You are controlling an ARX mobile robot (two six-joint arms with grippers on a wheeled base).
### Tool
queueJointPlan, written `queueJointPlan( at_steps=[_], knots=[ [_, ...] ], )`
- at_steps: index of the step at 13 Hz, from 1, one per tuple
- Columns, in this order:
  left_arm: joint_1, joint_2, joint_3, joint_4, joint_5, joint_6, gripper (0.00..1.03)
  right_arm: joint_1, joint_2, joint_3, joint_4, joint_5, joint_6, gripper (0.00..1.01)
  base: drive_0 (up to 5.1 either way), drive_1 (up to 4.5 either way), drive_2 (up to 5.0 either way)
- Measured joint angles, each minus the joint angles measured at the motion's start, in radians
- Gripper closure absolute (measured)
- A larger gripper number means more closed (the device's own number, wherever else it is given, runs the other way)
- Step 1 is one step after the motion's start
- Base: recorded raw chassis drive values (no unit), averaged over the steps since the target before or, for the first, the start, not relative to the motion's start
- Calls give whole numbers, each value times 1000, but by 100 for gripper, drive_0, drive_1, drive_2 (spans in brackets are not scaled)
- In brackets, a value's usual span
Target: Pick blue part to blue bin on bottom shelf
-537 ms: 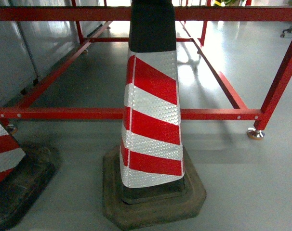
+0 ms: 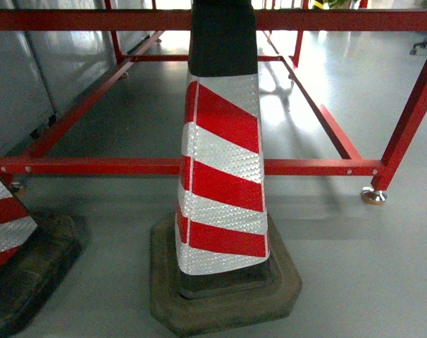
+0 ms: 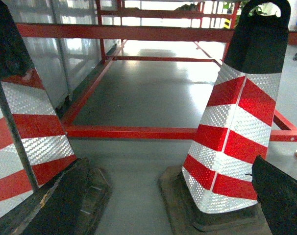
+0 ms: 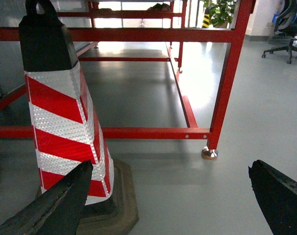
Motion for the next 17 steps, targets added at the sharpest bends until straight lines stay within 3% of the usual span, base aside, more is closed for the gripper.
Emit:
queueJointPlan(
  at_steps=[17],
  knots=[
    [0,0,0,0,1,1,5,0,0,0,0,1,0,3,0,0,0]
  ],
)
